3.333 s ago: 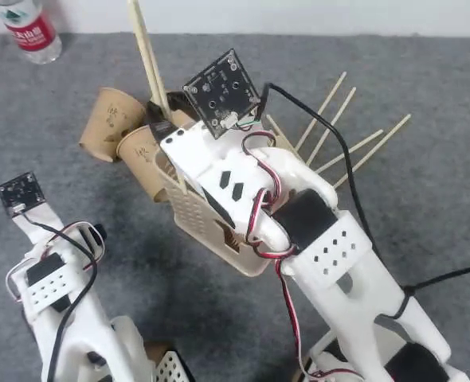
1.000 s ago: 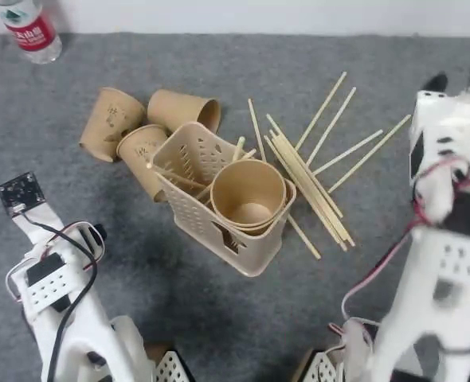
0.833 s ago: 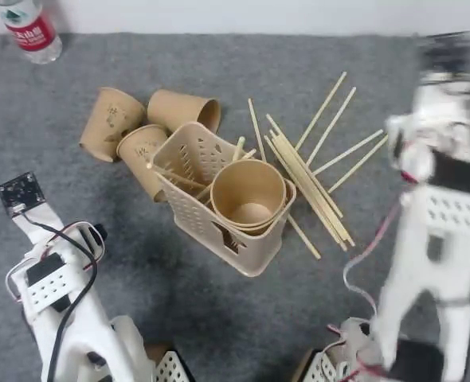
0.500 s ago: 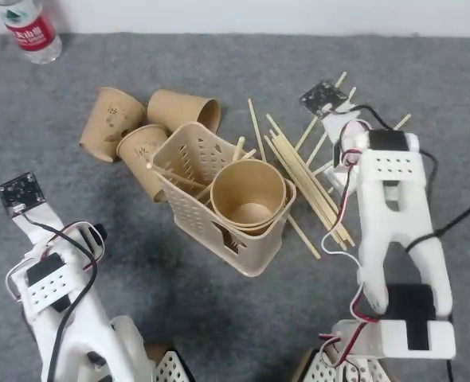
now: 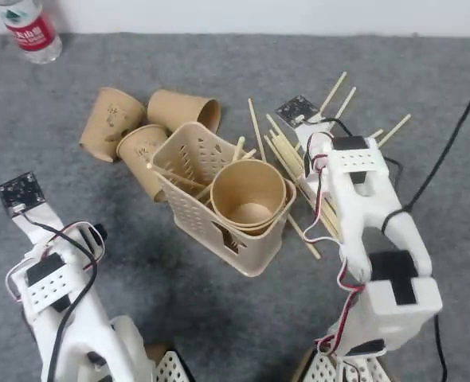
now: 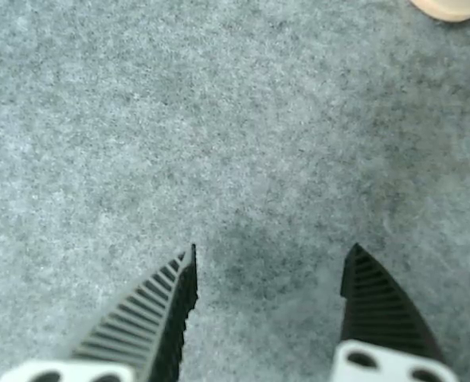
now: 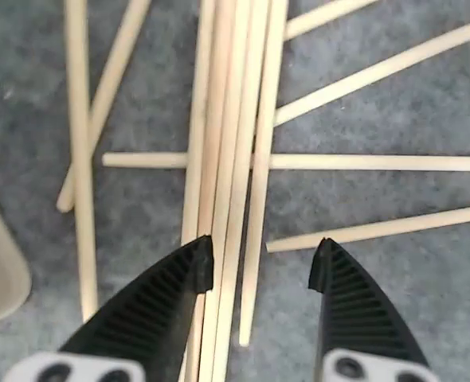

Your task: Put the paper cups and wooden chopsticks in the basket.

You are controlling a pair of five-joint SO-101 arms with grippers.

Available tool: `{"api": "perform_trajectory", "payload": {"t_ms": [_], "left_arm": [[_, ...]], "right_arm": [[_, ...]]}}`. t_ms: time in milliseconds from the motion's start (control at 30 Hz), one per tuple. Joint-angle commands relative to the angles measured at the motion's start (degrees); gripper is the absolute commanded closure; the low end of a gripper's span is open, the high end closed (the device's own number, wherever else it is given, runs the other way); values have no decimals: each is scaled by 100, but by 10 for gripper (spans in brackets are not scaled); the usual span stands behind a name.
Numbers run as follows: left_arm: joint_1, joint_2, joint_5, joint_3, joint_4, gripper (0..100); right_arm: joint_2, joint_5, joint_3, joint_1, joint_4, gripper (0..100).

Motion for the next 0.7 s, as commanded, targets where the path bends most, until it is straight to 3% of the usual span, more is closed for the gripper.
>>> {"api": "perform_trajectory", "payload": {"t_ms": [0,167,333,667], "left_arm": [[35,-141,-18,-31,-114,721],[35,-141,-18,-31,-114,721],[35,-141,-18,-31,-114,722],[35,-141,-18,-31,-114,723]], "right_arm": [[136,-167,-62,-31,-286,790],[347,-149,-62,-31,-391,804],[418,-141,-229,31,-374,939],[418,-132,-229,629,-611,922]]}}
